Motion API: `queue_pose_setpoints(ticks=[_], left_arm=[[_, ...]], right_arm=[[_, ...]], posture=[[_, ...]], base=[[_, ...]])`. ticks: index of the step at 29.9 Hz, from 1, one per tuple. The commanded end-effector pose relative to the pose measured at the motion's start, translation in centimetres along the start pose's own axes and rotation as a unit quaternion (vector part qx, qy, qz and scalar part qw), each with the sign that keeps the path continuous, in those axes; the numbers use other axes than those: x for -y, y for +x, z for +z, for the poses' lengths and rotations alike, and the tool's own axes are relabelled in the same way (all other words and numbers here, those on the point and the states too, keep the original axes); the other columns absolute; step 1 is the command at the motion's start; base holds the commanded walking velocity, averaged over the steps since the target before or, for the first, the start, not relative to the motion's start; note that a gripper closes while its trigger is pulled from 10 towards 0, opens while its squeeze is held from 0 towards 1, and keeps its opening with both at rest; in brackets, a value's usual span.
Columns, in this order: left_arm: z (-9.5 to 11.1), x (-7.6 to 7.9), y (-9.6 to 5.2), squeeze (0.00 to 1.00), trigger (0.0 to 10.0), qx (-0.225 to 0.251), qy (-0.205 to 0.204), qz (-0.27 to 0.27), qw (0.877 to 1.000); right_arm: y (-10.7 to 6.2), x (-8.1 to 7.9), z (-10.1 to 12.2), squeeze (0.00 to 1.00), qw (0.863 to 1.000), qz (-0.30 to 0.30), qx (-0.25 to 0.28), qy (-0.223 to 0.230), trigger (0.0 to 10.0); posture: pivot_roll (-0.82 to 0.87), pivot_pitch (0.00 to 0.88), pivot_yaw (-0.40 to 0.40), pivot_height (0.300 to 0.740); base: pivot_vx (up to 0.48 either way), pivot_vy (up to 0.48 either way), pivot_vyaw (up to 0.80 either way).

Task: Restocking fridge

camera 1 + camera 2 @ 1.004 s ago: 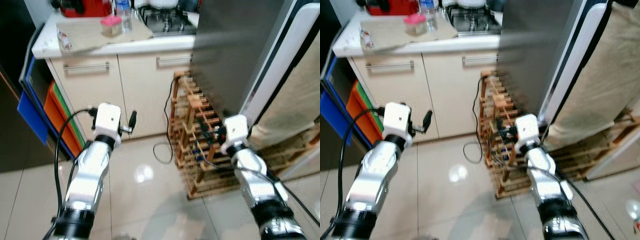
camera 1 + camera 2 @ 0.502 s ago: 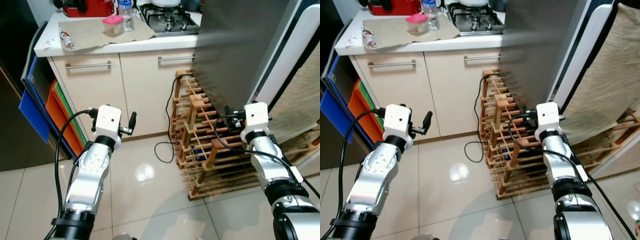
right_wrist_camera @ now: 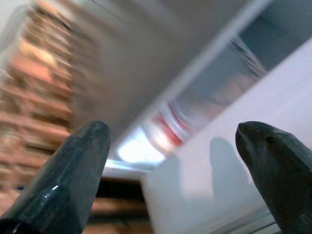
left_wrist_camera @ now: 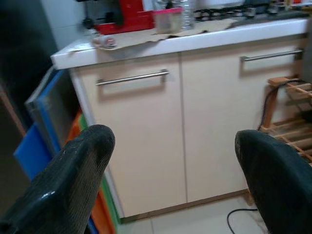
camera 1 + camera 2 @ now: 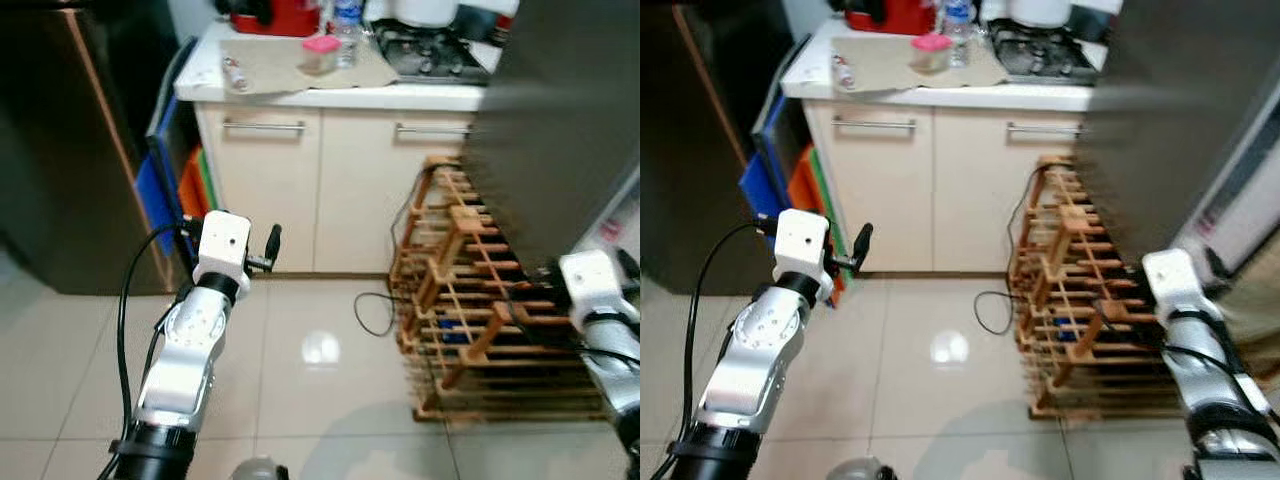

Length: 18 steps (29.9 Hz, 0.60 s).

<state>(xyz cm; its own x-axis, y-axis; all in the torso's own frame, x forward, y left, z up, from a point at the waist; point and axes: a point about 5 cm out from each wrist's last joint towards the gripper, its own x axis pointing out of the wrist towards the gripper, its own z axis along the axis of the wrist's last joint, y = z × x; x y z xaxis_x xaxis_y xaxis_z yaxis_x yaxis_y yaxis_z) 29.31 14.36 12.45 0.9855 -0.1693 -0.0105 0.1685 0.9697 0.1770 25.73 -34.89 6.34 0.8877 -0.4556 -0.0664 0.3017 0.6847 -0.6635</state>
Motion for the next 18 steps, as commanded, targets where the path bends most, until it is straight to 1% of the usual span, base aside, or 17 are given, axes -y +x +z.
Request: queue_pose_setpoints(ticks=[1, 2, 3, 4, 6, 8, 9, 10, 11, 12, 13, 14, 15, 16, 17, 18], left_arm=[[0.2, 0.2, -0.1, 0.00, 10.0, 0.001, -0.002, -0.007, 1.000], [0.2, 0.3, -0.1, 0.00, 10.0, 0.001, -0.003, -0.009, 1.000], [0.2, 0.3, -0.1, 0.00, 10.0, 0.001, -0.003, -0.009, 1.000], [0.3, 0.3, 0.0, 0.00, 10.0, 0.002, -0.005, -0.010, 1.000], [0.5, 0.4, 0.0, 0.00, 10.0, 0.006, -0.008, -0.013, 1.000], [0.6, 0.5, 0.0, 0.00, 10.0, 0.009, -0.012, -0.017, 1.000], [0.7, 0.6, 0.0, 0.00, 10.0, 0.010, -0.013, -0.024, 1.000], [0.7, 0.7, 0.0, 0.00, 10.0, 0.011, -0.013, -0.029, 0.999], [0.7, 0.7, -0.1, 0.00, 10.0, 0.009, -0.009, -0.030, 0.999], [0.7, 0.7, -0.1, 0.00, 10.0, 0.009, -0.009, -0.030, 0.999], [0.6, 0.7, -0.1, 0.00, 10.0, 0.008, -0.008, -0.031, 0.999], [0.5, 0.7, -0.1, 0.00, 10.0, 0.005, -0.004, -0.030, 1.000], [0.5, 0.7, -0.1, 0.00, 10.0, 0.005, -0.008, -0.031, 0.999], [0.4, 0.7, -0.1, 0.00, 10.0, 0.006, -0.012, -0.033, 0.999], [0.4, 0.7, 0.0, 0.00, 10.0, 0.007, -0.008, -0.033, 0.999], [0.4, 0.7, 0.0, 0.00, 10.0, 0.007, -0.008, -0.033, 0.999]], right_arm=[[-1.0, 3.6, -3.3, 0.00, 0.993, -0.091, -0.077, -0.006, 10.0], [-1.9, 3.0, -4.0, 0.00, 0.992, -0.099, -0.084, 0.000, 10.0], [-1.9, 3.0, -4.0, 0.00, 0.992, -0.099, -0.084, 0.000, 10.0], [-3.0, 2.1, -5.0, 0.00, 0.989, -0.102, -0.103, 0.015, 10.0], [-4.3, 0.5, -5.8, 0.00, 0.988, -0.092, -0.121, 0.039, 10.0], [-5.1, -0.9, -6.1, 0.00, 0.987, -0.077, -0.132, 0.057, 10.0], [-5.4, -2.2, -5.7, 0.00, 0.989, -0.053, -0.121, 0.068, 10.0], [-5.7, -3.1, -5.3, 0.00, 0.990, -0.037, -0.112, 0.075, 10.0], [-5.8, -4.7, -4.0, 0.00, 0.992, -0.002, -0.079, 0.100, 10.0], [-5.8, -4.7, -4.0, 0.00, 0.992, -0.002, -0.079, 0.100, 10.0], [-5.8, -6.2, -2.3, 0.00, 0.991, 0.032, -0.040, 0.126, 10.0], [-5.9, -7.5, -0.5, 0.00, 0.986, 0.070, 0.005, 0.149, 10.0], [-5.9, -8.6, 1.6, 0.00, 0.979, 0.104, 0.054, 0.166, 10.0], [-6.0, -9.1, 2.9, 0.00, 0.974, 0.122, 0.082, 0.174, 10.0], [-5.9, -9.7, 3.9, 0.00, 0.968, 0.139, 0.099, 0.185, 10.0], [-5.9, -9.7, 3.9, 0.00, 0.968, 0.139, 0.099, 0.185, 10.0]], posture=[[-0.03, 0.000, -0.019, 0.731], [-0.03, 0.000, -0.022, 0.731], [-0.03, 0.000, -0.022, 0.731], [-0.02, 0.000, -0.025, 0.731], [-0.02, 0.000, -0.026, 0.731], [-0.02, 0.000, -0.026, 0.731], [-0.02, 0.000, -0.025, 0.731], [-0.01, 0.000, -0.025, 0.731], [-0.01, 0.000, -0.024, 0.731], [-0.01, 0.000, -0.024, 0.731], [-0.01, 0.000, -0.021, 0.731], [-0.01, 0.000, -0.020, 0.731], [-0.01, 0.000, -0.020, 0.731], [-0.01, 0.000, -0.020, 0.731], [-0.01, 0.000, -0.023, 0.731], [-0.01, 0.000, -0.023, 0.731]], base=[[0.000, 0.000, 0.00], [0.000, 0.000, 0.00], [0.000, 0.000, 0.00], [0.000, 0.000, 0.00], [0.000, 0.000, 0.00], [0.000, 0.000, 0.00], [0.000, 0.000, 0.00], [0.000, 0.000, 0.00], [0.000, 0.000, 0.00], [0.000, 0.000, 0.00], [0.000, 0.000, 0.00], [0.000, 0.000, 0.00], [0.000, 0.000, 0.00], [0.000, 0.000, 0.00], [0.000, 0.000, 0.00], [0.000, 0.000, 0.00]])
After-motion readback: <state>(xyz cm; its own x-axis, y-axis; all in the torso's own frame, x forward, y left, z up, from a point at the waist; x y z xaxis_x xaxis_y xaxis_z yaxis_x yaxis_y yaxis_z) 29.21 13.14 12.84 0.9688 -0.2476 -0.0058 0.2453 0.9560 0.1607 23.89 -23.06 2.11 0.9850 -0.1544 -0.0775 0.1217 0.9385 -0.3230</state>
